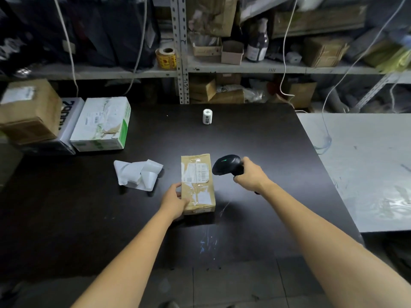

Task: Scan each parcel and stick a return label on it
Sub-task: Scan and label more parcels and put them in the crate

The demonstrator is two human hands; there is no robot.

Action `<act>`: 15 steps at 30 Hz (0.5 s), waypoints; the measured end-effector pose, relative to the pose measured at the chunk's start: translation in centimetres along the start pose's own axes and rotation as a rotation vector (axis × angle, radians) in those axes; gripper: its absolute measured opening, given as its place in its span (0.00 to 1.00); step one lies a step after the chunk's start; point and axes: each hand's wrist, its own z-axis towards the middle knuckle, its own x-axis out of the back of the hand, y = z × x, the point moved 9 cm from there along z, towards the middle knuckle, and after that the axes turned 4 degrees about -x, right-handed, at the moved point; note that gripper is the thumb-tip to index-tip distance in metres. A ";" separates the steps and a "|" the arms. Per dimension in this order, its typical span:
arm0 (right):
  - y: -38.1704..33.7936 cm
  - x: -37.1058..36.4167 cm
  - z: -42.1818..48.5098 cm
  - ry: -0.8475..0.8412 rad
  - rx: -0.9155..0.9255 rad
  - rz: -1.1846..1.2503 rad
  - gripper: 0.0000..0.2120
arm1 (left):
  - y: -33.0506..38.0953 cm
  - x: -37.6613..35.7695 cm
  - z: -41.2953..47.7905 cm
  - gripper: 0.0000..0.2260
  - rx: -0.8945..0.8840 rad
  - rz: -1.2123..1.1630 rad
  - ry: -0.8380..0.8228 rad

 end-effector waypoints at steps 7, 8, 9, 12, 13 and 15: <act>-6.1 1.9 0.2 -0.008 0.250 -0.441 0.14 | 0.5 0.1 -0.1 0.25 -0.015 0.016 0.018; -6.5 2.0 0.3 -0.006 0.259 -0.465 0.14 | 0.5 0.1 -0.1 0.25 -0.016 0.013 0.018; -6.8 2.1 0.3 -0.010 0.263 -0.484 0.14 | 0.5 0.0 0.0 0.24 -0.017 0.011 0.018; -6.9 2.0 0.5 -0.035 0.262 -0.546 0.12 | 0.4 0.0 0.2 0.25 -0.021 0.009 0.017; -6.9 2.0 0.6 -0.033 0.264 -0.569 0.11 | 0.3 0.0 0.3 0.25 -0.023 0.008 0.016; -7.1 2.1 0.7 -0.017 0.274 -0.601 0.09 | 0.2 0.1 0.3 0.25 -0.022 0.003 0.018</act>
